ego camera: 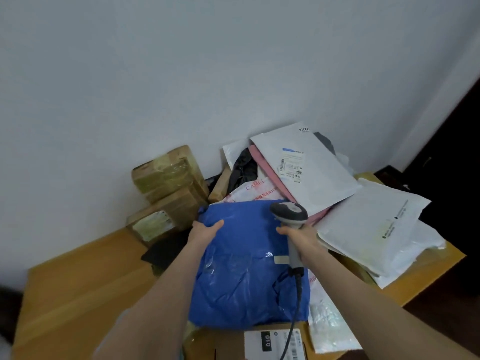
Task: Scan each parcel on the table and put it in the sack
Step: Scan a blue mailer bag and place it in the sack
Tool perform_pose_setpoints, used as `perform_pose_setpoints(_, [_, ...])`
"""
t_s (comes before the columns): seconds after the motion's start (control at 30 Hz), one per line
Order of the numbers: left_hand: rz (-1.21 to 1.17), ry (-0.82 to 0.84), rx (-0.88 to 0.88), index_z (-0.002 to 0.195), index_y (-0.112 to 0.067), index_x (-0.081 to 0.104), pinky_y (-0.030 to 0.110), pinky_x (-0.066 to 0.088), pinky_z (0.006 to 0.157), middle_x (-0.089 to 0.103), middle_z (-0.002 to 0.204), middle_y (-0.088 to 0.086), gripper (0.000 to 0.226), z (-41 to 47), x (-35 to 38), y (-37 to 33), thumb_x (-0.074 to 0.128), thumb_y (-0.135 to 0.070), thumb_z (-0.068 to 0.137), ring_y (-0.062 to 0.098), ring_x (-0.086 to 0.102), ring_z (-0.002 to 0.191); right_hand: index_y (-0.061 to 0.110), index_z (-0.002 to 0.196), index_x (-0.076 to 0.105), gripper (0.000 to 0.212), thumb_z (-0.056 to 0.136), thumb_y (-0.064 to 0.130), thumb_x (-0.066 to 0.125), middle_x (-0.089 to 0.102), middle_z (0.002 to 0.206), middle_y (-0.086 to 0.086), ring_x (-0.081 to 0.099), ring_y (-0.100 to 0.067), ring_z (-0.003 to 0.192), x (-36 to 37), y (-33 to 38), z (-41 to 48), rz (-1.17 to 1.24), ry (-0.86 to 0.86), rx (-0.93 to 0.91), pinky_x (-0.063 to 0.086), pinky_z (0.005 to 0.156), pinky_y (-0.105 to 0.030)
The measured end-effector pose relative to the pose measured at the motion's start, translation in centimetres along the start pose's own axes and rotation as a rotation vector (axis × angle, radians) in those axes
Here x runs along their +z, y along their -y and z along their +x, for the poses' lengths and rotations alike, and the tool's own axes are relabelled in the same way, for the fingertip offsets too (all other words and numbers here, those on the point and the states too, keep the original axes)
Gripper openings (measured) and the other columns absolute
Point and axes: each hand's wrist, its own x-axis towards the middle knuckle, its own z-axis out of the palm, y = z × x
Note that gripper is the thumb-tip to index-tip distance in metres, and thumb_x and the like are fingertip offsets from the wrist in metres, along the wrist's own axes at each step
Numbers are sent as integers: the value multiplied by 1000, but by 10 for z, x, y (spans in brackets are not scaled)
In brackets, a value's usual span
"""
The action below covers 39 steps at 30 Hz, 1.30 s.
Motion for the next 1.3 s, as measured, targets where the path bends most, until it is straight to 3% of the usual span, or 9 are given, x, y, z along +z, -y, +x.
perform_pose_setpoints(0.07, [-7, -72, -5, 144, -2, 31, 43, 43, 102, 45, 141, 16, 90, 0, 1, 1, 71, -49, 79, 36, 48, 125, 17, 82, 65, 15, 78, 7, 75, 64, 92, -3, 58, -16, 83, 1, -1, 5, 8, 40, -1, 48, 81, -35])
perform_pose_setpoints(0.23, [-95, -213, 57, 127, -9, 58, 37, 49, 86, 64, 117, 11, 51, -15, -12, 2, 69, -36, 85, 27, 60, 101, 12, 90, 66, 16, 78, 8, 75, 68, 95, -7, 63, -25, 92, -6, 1, 10, 51, 111, 26, 52, 89, -42])
perform_pose_setpoints(0.37, [-145, -267, 173, 115, -9, 67, 34, 53, 80, 69, 104, 11, 34, -40, -28, -12, 67, -30, 88, 25, 63, 91, 12, 93, 65, 17, 79, 5, 73, 63, 84, -4, 58, -18, 76, -12, 19, 3, 96, 110, -7, 54, 73, -38])
perform_pose_setpoints(0.5, [-247, -222, 324, 108, -5, 69, 22, 46, 52, 62, 78, 1, 25, -70, -44, -52, 65, -22, 91, 13, 56, 68, 4, 97, 66, 17, 82, 9, 73, 60, 72, -9, 55, -19, 59, -18, 59, -10, 188, 133, -1, 48, 52, -30])
perform_pose_setpoints(0.67, [-269, -196, 618, 93, -3, 68, 16, 48, 58, 61, 64, -6, 13, -121, -76, -115, 58, -11, 94, 4, 55, 60, 7, 97, 65, 26, 79, 23, 77, 64, 76, -10, 62, -26, 65, -31, 119, -28, 280, 117, -135, 53, 63, -35])
perform_pose_setpoints(0.83, [-477, -118, 785, 89, -14, 68, 14, 53, 69, 68, 80, -4, 14, -164, -102, -164, 57, -7, 95, 3, 63, 71, 14, 97, 62, 24, 80, 25, 75, 66, 87, -6, 68, -28, 85, -42, 167, -34, 359, 33, -260, 58, 71, -36])
perform_pose_setpoints(1.0, [-445, 112, 609, 93, -6, 68, 19, 56, 66, 74, 79, 0, 11, -163, -99, -145, 59, 0, 90, 11, 70, 75, 16, 79, 60, 20, 79, 31, 73, 66, 78, -6, 65, -22, 66, -41, 176, -37, 301, -63, -314, 53, 63, -32])
perform_pose_setpoints(1.2, [186, 288, 294, 89, -8, 73, 21, 56, 62, 73, 80, 7, 19, -134, -97, -71, 59, 5, 87, 16, 71, 73, 6, 82, 63, 21, 78, 20, 78, 60, 60, -6, 55, -21, 56, -23, 129, -28, 226, 89, -92, 49, 60, -32])
perform_pose_setpoints(1.3, [245, 335, 93, 85, -8, 73, 20, 54, 60, 71, 86, 6, 34, -119, -93, -27, 47, 13, 88, 13, 67, 77, 3, 85, 61, 19, 80, 15, 76, 58, 64, -11, 53, -22, 54, -12, 103, -25, 112, 170, -8, 46, 55, -32])
